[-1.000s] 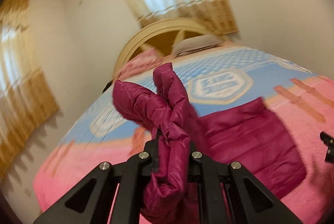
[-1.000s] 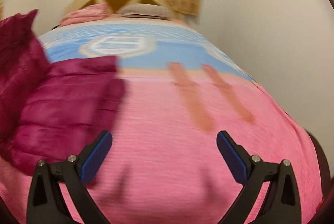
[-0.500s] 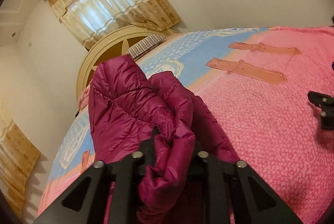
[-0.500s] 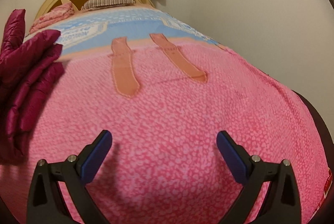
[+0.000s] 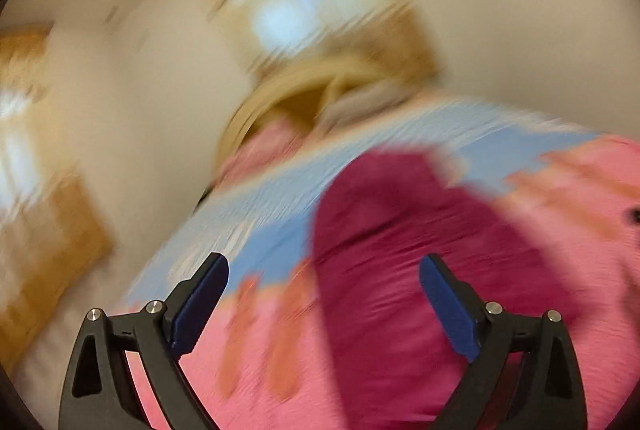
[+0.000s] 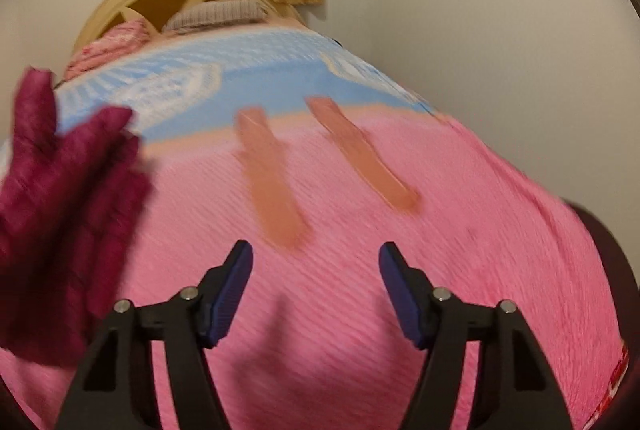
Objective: Fold large clothes
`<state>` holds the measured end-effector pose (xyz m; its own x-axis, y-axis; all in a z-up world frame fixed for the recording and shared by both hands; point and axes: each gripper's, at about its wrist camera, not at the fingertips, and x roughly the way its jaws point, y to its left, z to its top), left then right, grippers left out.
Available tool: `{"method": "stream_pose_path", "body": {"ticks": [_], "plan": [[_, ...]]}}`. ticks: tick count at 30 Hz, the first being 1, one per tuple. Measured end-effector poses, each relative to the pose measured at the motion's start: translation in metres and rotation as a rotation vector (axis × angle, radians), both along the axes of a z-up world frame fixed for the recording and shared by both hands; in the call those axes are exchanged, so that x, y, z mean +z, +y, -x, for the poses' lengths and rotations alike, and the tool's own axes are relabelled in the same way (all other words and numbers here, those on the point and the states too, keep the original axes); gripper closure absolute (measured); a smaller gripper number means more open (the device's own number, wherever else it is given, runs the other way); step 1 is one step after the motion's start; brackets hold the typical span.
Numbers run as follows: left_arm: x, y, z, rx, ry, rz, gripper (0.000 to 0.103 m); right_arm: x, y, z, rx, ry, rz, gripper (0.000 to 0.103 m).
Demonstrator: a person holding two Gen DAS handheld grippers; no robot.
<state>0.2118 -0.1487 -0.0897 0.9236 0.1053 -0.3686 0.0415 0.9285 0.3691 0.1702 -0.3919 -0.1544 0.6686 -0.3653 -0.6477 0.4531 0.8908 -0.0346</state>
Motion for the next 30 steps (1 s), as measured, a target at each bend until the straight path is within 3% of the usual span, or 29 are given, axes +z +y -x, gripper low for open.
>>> {"method": "stream_pose_path", "body": {"ticks": [2,6,12,16,19,24,30], "plan": [[-0.006,0.037,-0.038,0.154,0.062,0.075,0.006,0.029,0.026,-0.019,0.053,-0.049,0.023,0.035],[-0.013,0.073,-0.079,0.28,0.143,0.166,0.006,0.081,0.086,-0.057,0.168,-0.121,0.057,0.035],[-0.019,0.074,-0.104,0.3,0.178,0.225,0.006,0.12,0.168,-0.124,0.275,-0.141,0.055,0.035],[-0.029,0.071,-0.123,0.333,0.223,0.246,0.006,0.087,0.188,-0.166,0.249,-0.097,0.084,0.043],[-0.042,0.062,-0.136,0.338,0.249,0.235,0.006,0.05,0.178,-0.179,0.206,-0.038,0.082,0.044],[-0.065,0.035,-0.144,0.286,0.253,0.203,0.006,0.004,0.139,-0.166,0.135,0.024,0.065,0.044],[-0.081,-0.008,-0.143,0.236,0.228,0.089,0.006,-0.026,0.111,-0.151,0.09,0.023,0.02,0.044]]}}
